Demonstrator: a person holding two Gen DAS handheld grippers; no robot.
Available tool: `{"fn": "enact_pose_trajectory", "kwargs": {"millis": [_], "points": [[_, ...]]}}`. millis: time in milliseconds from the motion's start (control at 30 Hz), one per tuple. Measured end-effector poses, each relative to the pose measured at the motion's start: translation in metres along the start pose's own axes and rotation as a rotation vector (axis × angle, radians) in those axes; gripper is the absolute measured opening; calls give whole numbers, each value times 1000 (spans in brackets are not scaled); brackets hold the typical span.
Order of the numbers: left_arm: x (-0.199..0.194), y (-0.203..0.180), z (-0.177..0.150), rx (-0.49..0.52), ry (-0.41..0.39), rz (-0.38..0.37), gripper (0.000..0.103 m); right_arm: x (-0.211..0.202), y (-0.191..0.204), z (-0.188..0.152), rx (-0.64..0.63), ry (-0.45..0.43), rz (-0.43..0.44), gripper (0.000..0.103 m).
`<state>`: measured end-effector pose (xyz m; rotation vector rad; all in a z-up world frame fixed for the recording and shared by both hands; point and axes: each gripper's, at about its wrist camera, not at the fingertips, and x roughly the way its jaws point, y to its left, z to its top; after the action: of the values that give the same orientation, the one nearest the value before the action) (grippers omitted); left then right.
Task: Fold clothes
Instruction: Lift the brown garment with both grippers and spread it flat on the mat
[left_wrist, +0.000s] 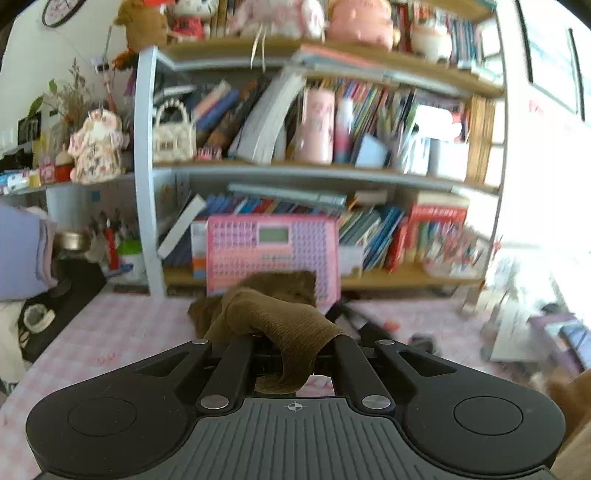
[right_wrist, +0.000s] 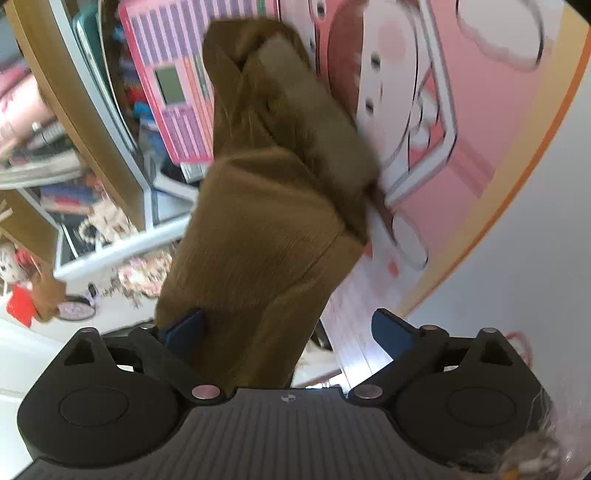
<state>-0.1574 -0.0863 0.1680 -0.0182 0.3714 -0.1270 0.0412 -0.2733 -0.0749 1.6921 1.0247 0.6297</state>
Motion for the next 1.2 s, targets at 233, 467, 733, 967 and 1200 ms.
{"fn": "enact_pose_trajectory", "kwargs": {"millis": [233,467,733,967,1200], "points": [[-20,14,10,-26,-79,-9,3,3,-1,9,45,-67,69,48],[-24,50,22,-129,-163,-51,3,-25,6,29,24,-226,-9,9],[41,68,-11,-49,92,-125,3,-103,101,18,-410,-596,-118,5],[63,22,-27,23,171,-560,12,-106,233,-34,-1019,-685,-142,5],[72,73,-53,-34,299,-482,66,-8,300,-101,-1539,-283,-226,5]]}}
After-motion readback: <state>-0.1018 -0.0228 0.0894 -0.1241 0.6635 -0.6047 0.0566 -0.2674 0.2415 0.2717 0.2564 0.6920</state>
